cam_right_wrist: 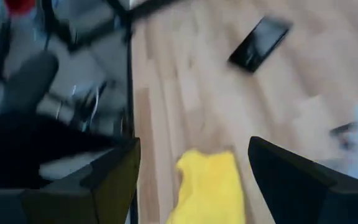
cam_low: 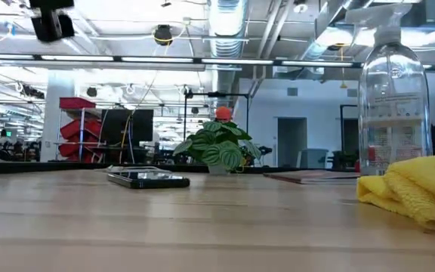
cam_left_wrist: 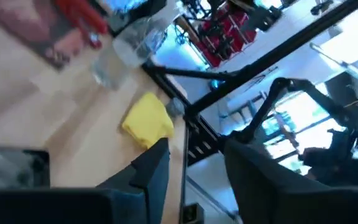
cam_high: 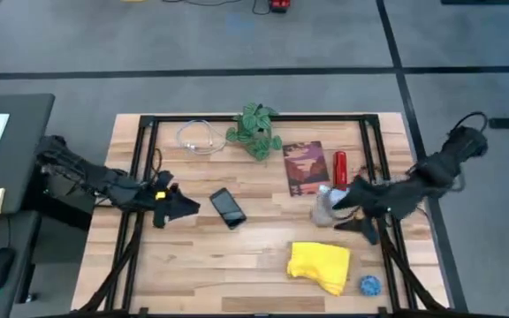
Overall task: Apply microfiber cloth
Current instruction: Return to home position
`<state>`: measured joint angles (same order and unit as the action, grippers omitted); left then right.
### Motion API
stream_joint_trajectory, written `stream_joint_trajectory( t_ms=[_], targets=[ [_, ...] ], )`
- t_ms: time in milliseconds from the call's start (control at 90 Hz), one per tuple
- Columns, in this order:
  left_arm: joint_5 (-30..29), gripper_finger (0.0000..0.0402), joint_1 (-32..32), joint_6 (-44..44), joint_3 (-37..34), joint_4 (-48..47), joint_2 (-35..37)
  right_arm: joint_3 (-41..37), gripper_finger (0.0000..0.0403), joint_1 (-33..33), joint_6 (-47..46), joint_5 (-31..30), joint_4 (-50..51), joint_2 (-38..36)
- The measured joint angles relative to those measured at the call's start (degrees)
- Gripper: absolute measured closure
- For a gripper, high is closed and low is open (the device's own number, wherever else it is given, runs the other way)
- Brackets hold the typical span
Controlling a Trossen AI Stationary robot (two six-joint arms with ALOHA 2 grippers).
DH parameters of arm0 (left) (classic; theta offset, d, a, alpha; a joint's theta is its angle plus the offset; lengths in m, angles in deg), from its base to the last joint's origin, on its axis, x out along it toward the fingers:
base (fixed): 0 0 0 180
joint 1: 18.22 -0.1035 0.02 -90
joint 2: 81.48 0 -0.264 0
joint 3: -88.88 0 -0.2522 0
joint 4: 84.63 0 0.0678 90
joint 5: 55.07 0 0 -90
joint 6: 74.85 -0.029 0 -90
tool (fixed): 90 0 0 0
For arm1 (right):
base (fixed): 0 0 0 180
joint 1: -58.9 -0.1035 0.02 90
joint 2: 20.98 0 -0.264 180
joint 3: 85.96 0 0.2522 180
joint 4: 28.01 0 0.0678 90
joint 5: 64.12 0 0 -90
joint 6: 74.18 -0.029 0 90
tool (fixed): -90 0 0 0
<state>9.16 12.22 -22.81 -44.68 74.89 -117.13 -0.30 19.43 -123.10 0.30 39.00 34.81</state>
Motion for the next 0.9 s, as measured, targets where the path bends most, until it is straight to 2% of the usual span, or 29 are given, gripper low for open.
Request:
stream_joint_trajectory(
  t_ms=[122,222,311,389,511,600,744,822,900],
  targets=[
    [-5.5,0.0328,3.5,-2.1,2.1,0.3,0.0,-2.9,0.0122,-5.0,-5.3,-7.3,1.4,-4.8],
    [-6.9,0.0344,5.6,-2.3,2.5,0.2,0.1,-9.5,0.0122,-8.0,-10.9,-8.3,-1.7,-9.9],
    [-7.4,0.0354,7.5,-2.3,2.5,-1.0,0.0,-18.0,0.0122,-10.4,-14.4,-9.2,-8.4,-14.4],
    [-10.6,0.0361,8.7,-1.9,2.3,-2.8,0.1,-25.9,0.0122,-11.9,-16.5,-9.4,-15.5,-18.2],
    [-12.0,0.0371,8.9,1.0,-0.4,-2.2,1.2,-37.2,0.0123,-12.5,-13.9,-9.5,-30.0,-21.6],
    [-12.0,0.0382,7.2,0.9,-4.3,3.8,2.3,-43.5,0.0131,-11.5,-7.2,-9.3,-39.1,-21.7],
    [-9.5,0.04,0.1,-4.8,-11.5,23.0,1.7,-49.9,0.0154,-6.5,-2.3,-8.5,-47.4,-21.4],
    [-6.5,0.0399,-4.1,-7.0,-14.9,29.5,1.6,-52.4,0.0171,-2.5,-1.9,-6.1,-49.2,-21.6],
    [-3.1,0.0401,-8.4,-7.3,-17.3,32.7,2.3,-54.7,0.0186,2.0,-0.3,-1.1,-53.6,-21.8]
  ],
)
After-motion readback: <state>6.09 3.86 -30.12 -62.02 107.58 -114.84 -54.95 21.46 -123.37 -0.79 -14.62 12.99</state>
